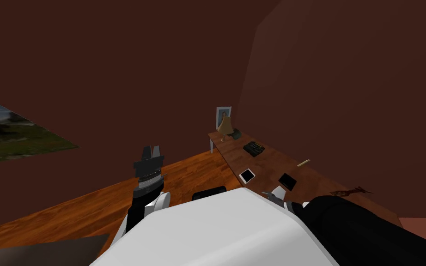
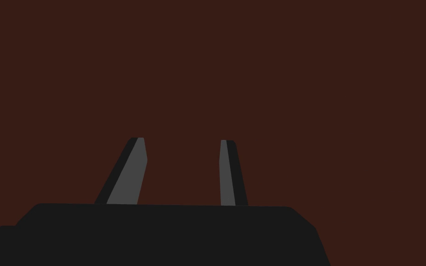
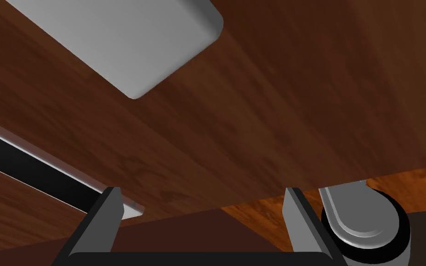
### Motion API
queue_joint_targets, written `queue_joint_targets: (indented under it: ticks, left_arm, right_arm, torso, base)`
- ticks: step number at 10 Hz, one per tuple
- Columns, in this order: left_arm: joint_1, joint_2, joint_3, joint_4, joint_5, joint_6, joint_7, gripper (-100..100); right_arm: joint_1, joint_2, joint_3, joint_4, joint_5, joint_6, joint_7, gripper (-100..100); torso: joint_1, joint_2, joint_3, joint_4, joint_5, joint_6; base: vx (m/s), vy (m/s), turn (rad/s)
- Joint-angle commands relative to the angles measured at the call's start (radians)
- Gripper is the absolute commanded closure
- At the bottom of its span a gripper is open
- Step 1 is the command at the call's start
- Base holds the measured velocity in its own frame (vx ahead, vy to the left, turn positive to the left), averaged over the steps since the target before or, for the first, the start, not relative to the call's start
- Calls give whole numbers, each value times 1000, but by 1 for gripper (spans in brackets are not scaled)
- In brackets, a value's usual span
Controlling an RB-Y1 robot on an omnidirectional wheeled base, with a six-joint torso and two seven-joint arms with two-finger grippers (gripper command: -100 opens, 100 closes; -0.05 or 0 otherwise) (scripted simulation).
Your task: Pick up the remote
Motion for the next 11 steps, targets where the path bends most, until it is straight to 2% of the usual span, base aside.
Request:
queue_joint_targets:
  ticks: [1, 2, 3, 4, 5, 7, 10, 11]
  left_arm:
    - [0, 0, 0, 0, 0, 0, 0, 0]
    - [0, 0, 0, 0, 0, 0, 0, 0]
    - [0, 0, 0, 0, 0, 0, 0, 0]
    - [0, 0, 0, 0, 0, 0, 0, 0]
    - [0, 0, 0, 0, 0, 0, 0, 0]
    - [0, 0, 0, 0, 0, 0, 0, 0]
    - [0, 0, 0, 0, 0, 0, 0, 0]
    - [0, 0, 0, 0, 0, 0, 0, 0]
  right_arm:
    - [11, -31, 5, 34, 40, 0, 50, -100]
    - [12, -55, 14, 66, 74, 2, 76, -100]
    - [12, -55, 14, 66, 74, 2, 90, -100]
    - [12, -76, 23, 95, 105, 4, 126, -100]
    - [12, -76, 23, 95, 105, 4, 127, -100]
    - [8, -109, 41, 148, 160, 10, 195, -100]
    - [-4, -134, 72, 207, 225, 22, 277, -100]
    - [-4, -134, 72, 207, 225, 22, 277, -100]
  torso:
    - [0, 0, 0, 0, 0, 0]
    - [0, 0, 0, 0, 0, 0]
    - [-1, 0, 0, 0, 0, -1]
    - [-1, 0, 0, 0, 0, 1]
    - [-1, 0, 0, 0, 0, 0]
    - [0, 0, 0, 0, 0, 0]
    - [-2, -3, -2, -1, 0, 0]
    - [-2, -3, -2, -1, 0, 0]
  base:
    - [5, -23, 187]
    - [3, -36, 286]
    - [-3, -37, 70]
    - [-2, -29, 102]
    - [1, -23, 78]
    - [12, -31, 168]
    - [37, -49, 178]
    - [22, -45, 25]
